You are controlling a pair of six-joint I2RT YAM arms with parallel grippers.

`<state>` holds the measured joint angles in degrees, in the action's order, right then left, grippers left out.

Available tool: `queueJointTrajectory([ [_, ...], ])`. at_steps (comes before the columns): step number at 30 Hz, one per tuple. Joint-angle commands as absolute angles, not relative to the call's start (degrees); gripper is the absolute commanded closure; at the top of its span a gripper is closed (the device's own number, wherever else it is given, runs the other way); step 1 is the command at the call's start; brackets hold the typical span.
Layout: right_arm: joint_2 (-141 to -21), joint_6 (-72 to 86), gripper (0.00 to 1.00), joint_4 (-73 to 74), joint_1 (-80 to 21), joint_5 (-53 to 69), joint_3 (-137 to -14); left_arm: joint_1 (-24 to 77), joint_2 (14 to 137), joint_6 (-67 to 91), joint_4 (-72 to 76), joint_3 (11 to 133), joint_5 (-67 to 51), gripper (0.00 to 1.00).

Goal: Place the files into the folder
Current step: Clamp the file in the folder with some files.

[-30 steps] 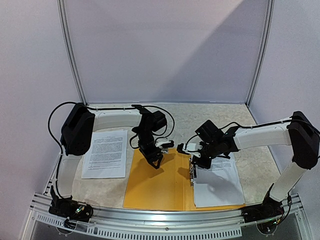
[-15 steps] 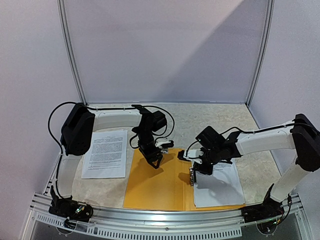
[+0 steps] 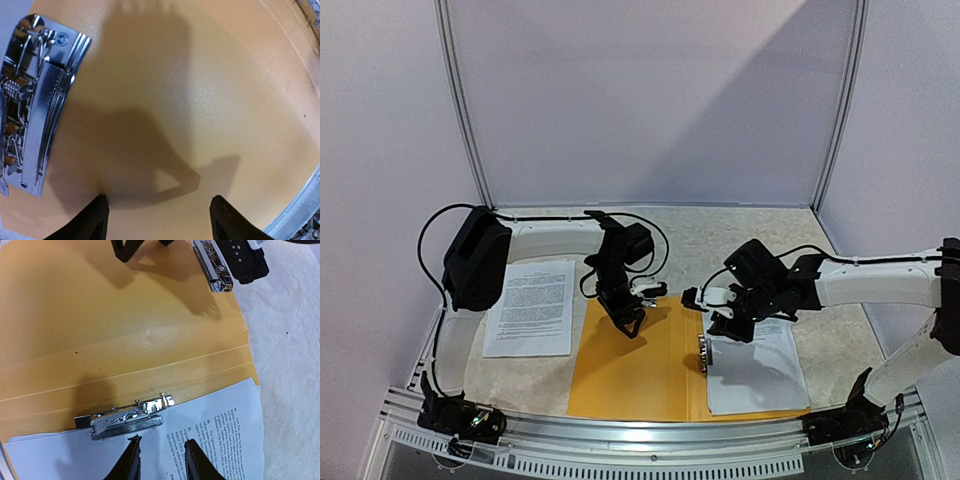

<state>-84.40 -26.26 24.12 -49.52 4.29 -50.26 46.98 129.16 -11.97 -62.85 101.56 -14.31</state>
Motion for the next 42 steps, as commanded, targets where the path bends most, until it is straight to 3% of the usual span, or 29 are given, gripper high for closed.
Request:
queueJointTrajectory([
  [1, -80.7, -31.1, 0.65, 32.4, -50.0, 12.1, -52.1, 47.5, 130.6, -12.5, -62.6, 100.8, -13.5, 0.28],
  [7, -81.5, -33.0, 0.63, 32.2, -50.0, 20.2, -55.2, 47.6, 130.6, -12.4, -62.5, 101.0, -13.4, 0.28],
  [14, -86.2, -31.4, 0.73, 30.3, -50.0, 21.7, -55.3, 47.6, 130.5, -12.7, -62.5, 100.7, -13.0, 0.28],
  [42, -88.1, -31.2, 0.86, 27.6, -50.2, 18.9, -52.2, 47.6, 130.7, -13.0, -62.8, 100.7, -13.2, 0.28],
])
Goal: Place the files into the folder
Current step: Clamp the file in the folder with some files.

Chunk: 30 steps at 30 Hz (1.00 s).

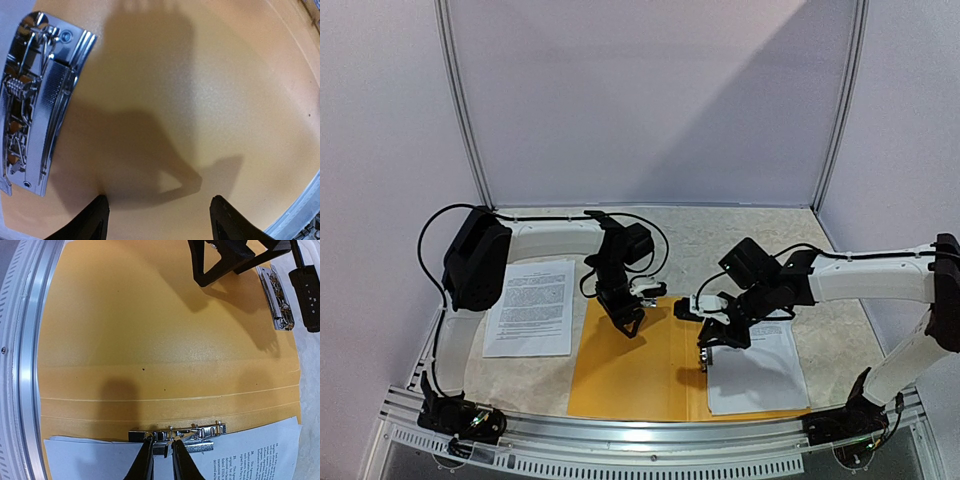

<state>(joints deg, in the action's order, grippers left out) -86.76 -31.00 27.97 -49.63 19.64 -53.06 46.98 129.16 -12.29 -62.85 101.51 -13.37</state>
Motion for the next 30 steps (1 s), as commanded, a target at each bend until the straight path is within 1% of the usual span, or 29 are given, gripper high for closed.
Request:
queueJointTrajectory([
  [1, -88.2, -31.3, 0.86, 27.5, -50.2, 18.9, -52.2, 47.6, 130.7, -12.9, -62.8, 100.7, -13.1, 0.28],
  [17, -88.1, -32.6, 0.87, 29.3, -51.1, 18.5, -52.4, 47.6, 130.8, -13.1, -62.8, 100.7, -13.1, 0.28],
  [30, -88.6, -34.0, 0.86, 31.1, -54.1, 15.6, -50.6, 47.5, 131.3, -13.4, -62.8, 100.5, -12.2, 0.28],
])
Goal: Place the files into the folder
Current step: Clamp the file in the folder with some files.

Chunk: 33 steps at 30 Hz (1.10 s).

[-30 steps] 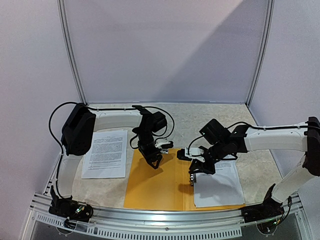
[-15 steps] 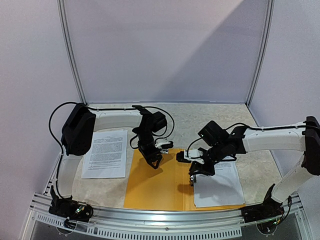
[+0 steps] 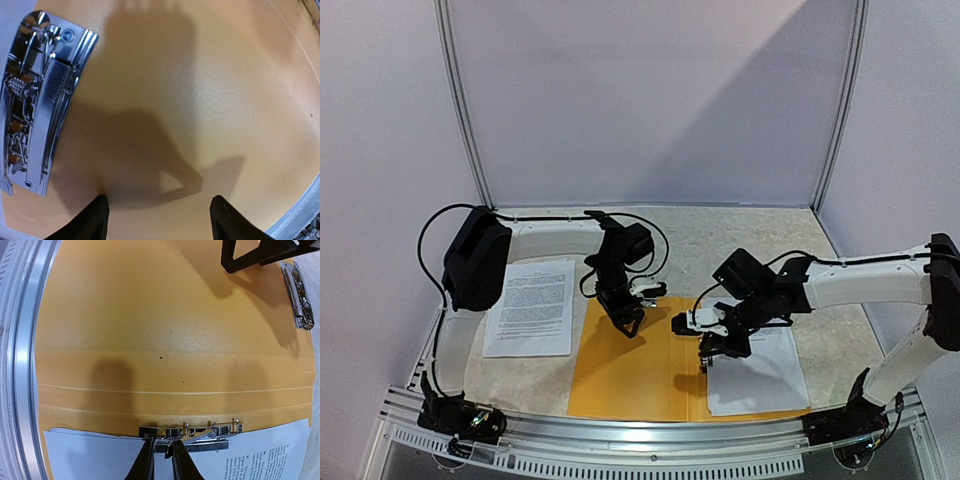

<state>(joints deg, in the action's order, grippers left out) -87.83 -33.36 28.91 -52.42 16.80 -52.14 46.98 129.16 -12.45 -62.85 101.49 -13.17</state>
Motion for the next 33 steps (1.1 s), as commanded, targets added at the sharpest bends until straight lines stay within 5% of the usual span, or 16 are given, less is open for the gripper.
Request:
queueJointTrajectory([
  [1, -88.7, -33.9, 0.86, 31.2, -54.3, 15.5, -50.5, 47.5, 131.4, -13.4, -62.6, 100.4, -12.0, 0.28],
  [33, -93.1, -37.4, 0.85, 28.4, -56.9, 13.9, -52.3, 46.9, 131.9, -13.8, -61.0, 98.4, -11.0, 0.28],
])
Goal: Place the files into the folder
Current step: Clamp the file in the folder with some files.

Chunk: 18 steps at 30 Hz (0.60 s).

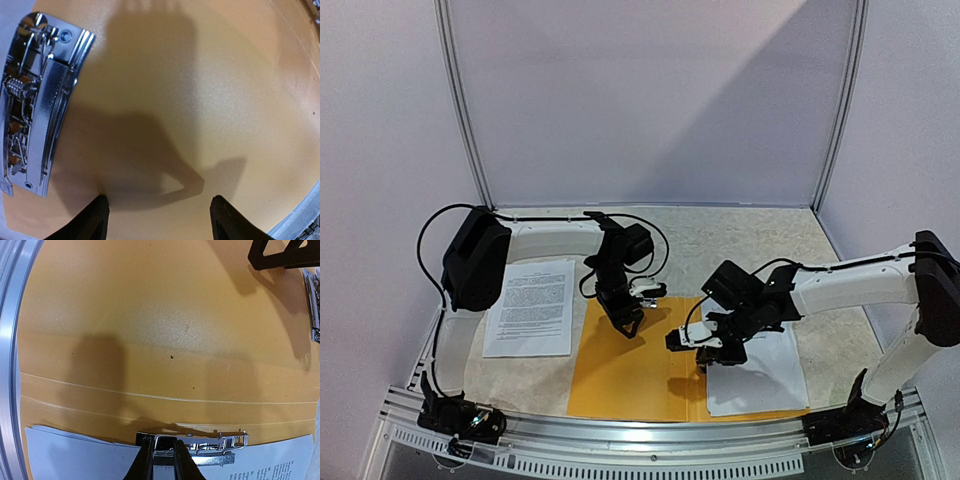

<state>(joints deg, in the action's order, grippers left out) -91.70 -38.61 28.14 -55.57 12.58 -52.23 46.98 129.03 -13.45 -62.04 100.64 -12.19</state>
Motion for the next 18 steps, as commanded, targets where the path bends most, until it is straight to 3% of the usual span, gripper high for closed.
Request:
queueJointTrajectory([
  [1, -93.0, -37.0, 0.84, 28.2, -56.9, 13.8, -52.4, 46.9, 131.9, -13.8, -61.0, 98.5, -11.1, 0.28],
  [18, -91.7, -35.7, 0.80, 28.3, -56.9, 11.2, -53.1, 46.9, 131.8, -14.0, -61.2, 98.2, -11.1, 0.28],
])
